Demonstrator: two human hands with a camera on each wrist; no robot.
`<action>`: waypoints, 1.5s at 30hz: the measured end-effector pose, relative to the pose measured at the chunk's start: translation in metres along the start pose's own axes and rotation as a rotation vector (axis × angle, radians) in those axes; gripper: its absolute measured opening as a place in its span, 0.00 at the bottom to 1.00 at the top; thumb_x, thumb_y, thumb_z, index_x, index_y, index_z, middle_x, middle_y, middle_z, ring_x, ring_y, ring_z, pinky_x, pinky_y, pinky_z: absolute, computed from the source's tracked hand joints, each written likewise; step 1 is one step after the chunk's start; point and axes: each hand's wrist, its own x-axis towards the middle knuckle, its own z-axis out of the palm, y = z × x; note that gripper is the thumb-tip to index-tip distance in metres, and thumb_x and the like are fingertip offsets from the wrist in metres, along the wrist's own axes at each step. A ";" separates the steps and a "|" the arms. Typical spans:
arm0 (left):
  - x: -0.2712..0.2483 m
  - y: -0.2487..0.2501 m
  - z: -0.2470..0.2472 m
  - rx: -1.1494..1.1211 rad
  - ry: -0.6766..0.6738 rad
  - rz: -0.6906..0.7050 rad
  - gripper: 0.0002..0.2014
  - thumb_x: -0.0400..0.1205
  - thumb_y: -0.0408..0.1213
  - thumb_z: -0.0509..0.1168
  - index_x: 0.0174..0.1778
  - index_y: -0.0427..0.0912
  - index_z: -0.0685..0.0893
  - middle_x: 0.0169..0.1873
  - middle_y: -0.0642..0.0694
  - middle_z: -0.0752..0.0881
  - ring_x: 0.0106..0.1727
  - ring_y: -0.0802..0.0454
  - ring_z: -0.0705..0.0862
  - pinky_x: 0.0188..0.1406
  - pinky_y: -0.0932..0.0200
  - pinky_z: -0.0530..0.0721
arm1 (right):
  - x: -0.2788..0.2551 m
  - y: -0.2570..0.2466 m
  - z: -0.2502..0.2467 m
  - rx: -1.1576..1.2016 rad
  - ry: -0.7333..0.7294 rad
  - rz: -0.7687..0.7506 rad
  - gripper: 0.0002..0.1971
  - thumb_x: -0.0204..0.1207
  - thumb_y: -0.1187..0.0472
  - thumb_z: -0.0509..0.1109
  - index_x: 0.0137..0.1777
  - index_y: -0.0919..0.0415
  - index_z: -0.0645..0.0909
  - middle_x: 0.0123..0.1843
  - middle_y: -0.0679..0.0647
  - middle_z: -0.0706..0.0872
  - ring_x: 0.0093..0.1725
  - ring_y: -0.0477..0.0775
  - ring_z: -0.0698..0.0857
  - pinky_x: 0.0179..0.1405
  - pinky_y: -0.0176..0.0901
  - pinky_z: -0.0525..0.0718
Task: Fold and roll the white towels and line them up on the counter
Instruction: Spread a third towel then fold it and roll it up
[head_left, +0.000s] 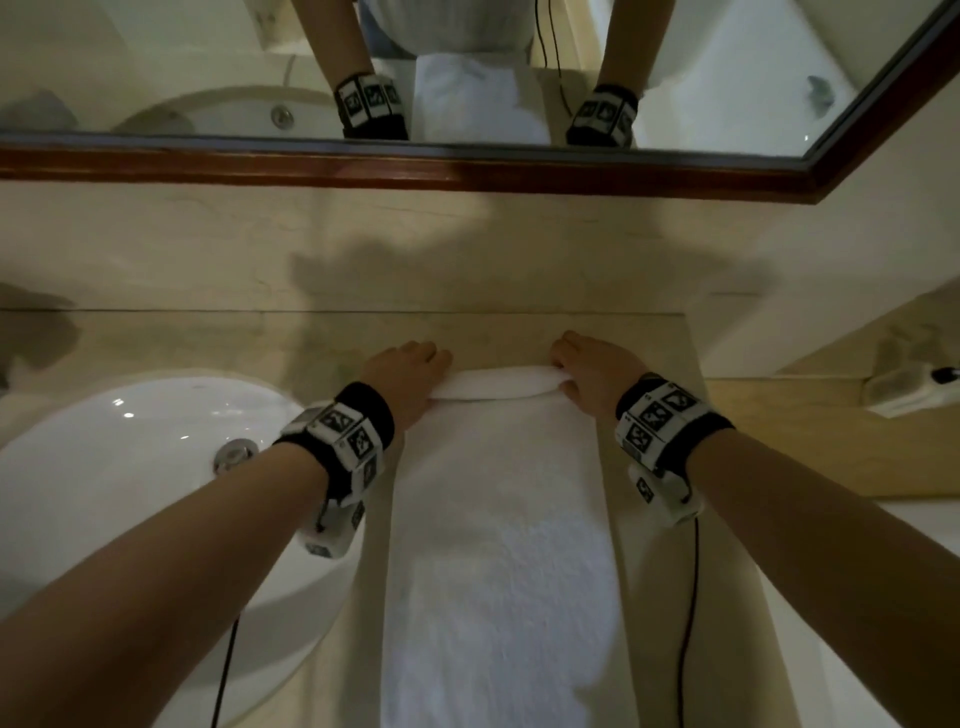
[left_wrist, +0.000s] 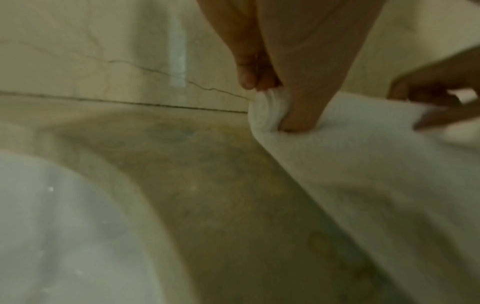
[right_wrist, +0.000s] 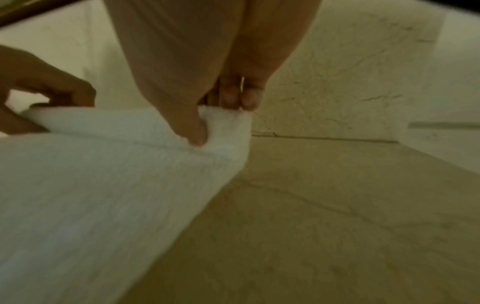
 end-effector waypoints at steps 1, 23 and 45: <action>-0.001 0.003 0.004 0.022 0.018 0.017 0.21 0.83 0.37 0.60 0.71 0.41 0.67 0.65 0.42 0.73 0.64 0.42 0.75 0.58 0.51 0.76 | -0.001 -0.002 0.003 0.006 0.019 -0.001 0.17 0.81 0.62 0.59 0.68 0.65 0.70 0.66 0.59 0.75 0.60 0.58 0.78 0.52 0.43 0.74; -0.005 -0.007 0.000 -0.070 -0.074 0.010 0.22 0.82 0.49 0.60 0.71 0.45 0.71 0.65 0.45 0.76 0.67 0.44 0.71 0.64 0.54 0.72 | -0.007 -0.001 0.005 0.080 -0.108 0.057 0.19 0.80 0.51 0.64 0.68 0.55 0.73 0.66 0.53 0.76 0.64 0.56 0.74 0.64 0.48 0.71; -0.008 0.008 -0.007 -0.169 -0.233 -0.081 0.25 0.82 0.50 0.62 0.73 0.45 0.73 0.69 0.43 0.77 0.71 0.41 0.71 0.67 0.51 0.74 | -0.021 -0.028 0.008 0.177 -0.140 0.249 0.20 0.79 0.49 0.64 0.70 0.53 0.72 0.68 0.54 0.75 0.68 0.60 0.70 0.68 0.53 0.68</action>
